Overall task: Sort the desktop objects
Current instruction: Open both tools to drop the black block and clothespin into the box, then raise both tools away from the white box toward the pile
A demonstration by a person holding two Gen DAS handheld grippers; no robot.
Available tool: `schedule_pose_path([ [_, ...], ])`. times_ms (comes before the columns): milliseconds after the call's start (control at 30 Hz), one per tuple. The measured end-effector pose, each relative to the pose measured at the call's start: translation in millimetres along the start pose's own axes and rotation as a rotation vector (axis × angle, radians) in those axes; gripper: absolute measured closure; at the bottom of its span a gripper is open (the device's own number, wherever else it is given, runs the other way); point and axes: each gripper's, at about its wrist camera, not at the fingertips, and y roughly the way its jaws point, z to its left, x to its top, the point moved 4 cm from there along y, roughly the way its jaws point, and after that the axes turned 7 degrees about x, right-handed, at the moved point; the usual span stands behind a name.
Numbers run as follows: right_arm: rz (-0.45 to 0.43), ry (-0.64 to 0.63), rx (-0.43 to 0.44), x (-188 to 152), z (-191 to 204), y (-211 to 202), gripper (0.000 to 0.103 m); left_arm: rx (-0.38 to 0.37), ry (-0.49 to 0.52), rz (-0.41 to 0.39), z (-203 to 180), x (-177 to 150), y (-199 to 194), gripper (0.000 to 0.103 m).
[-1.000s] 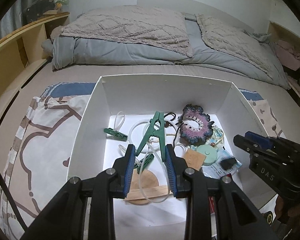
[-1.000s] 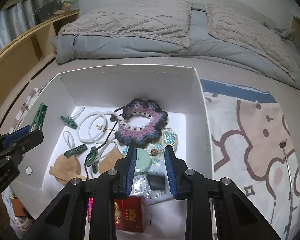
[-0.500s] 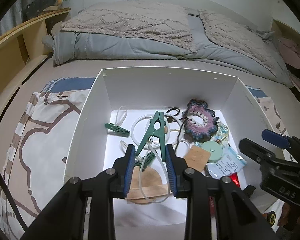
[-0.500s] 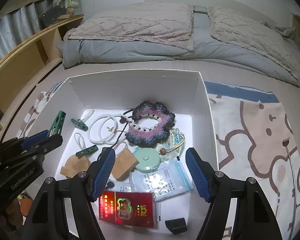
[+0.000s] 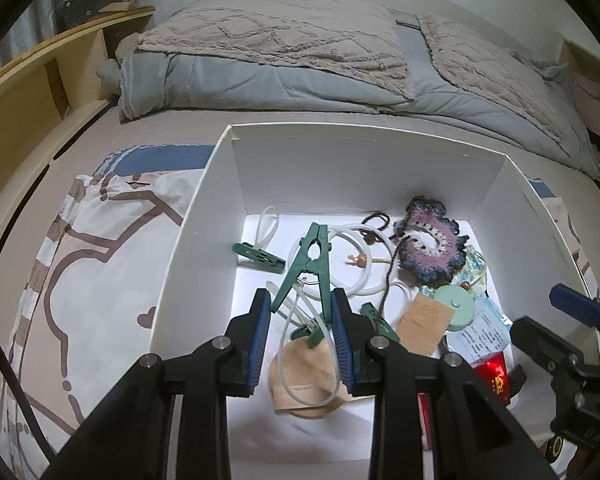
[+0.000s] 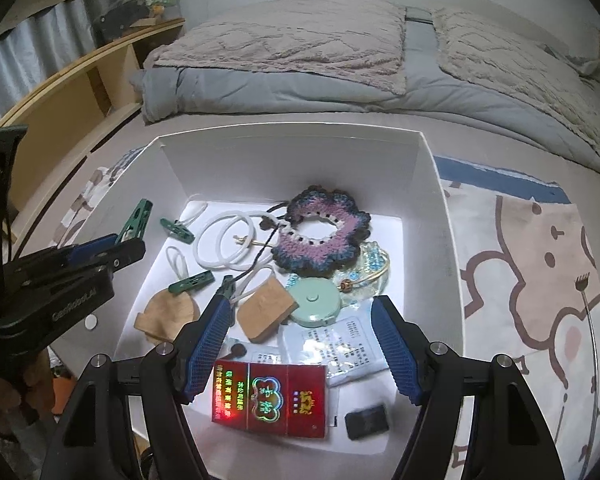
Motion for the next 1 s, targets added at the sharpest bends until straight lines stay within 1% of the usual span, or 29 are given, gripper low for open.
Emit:
schedule_pose_path([
  [33,0.001,-0.003,0.003,-0.4,1.2,0.0,0.030,0.025,-0.011,-0.015,2.3,1.0,-1.3,0.066],
  [67,0.000,-0.008,0.005,-1.0,2.7,0.1,0.030,0.043,-0.018,-0.022,4.7,2.0,-1.5,0.044],
  [100,-0.001,-0.010,0.007,-1.1,3.4,-0.1,0.030,0.056,-0.030,-0.034,7.3,3.0,-2.9,0.033],
  [133,-0.002,-0.015,0.010,-1.6,4.5,-0.2,0.030,0.055,-0.041,-0.050,9.6,3.7,-5.1,0.027],
  [200,-0.002,-0.019,0.011,-2.0,5.0,0.2,0.030,0.057,-0.047,-0.059,11.2,5.9,-6.9,0.027],
  [467,-0.006,-0.019,-0.006,-2.7,4.0,-1.4,0.030,0.043,-0.042,-0.046,9.9,5.2,-7.6,0.027],
  [533,-0.008,-0.016,-0.014,-3.1,2.8,-2.3,0.026,0.042,-0.037,-0.048,8.8,4.6,-9.2,0.027],
  [567,-0.011,-0.011,-0.021,-3.4,1.5,-3.1,0.020,0.040,-0.036,-0.049,8.2,4.4,-10.1,0.027],
  [600,-0.013,-0.009,-0.022,-3.3,1.1,-3.8,0.018,0.038,-0.035,-0.050,7.7,4.2,-11.2,0.027],
  [733,-0.040,0.000,-0.041,-1.4,-0.3,-11.2,0.018,0.031,-0.031,-0.056,6.3,3.4,-16.8,0.027],
  [767,-0.047,0.002,-0.051,-0.9,-0.9,-13.0,0.014,0.029,-0.032,-0.058,6.0,3.2,-18.7,0.027],
  [800,-0.056,0.005,-0.064,-0.3,-1.7,-14.9,0.004,0.027,-0.033,-0.058,5.8,3.2,-20.1,0.027],
  [833,-0.065,0.007,-0.070,-0.1,-2.2,-17.1,0.000,0.027,-0.034,-0.059,5.8,3.1,-22.1,0.027],
  [933,-0.083,0.005,-0.098,0.2,-3.6,-22.5,0.000,0.017,-0.032,-0.060,5.0,2.5,-26.7,0.026],
  [1000,-0.089,0.006,-0.114,0.0,-4.2,-24.5,0.000,0.017,-0.028,-0.064,5.2,1.8,-30.1,0.024],
])
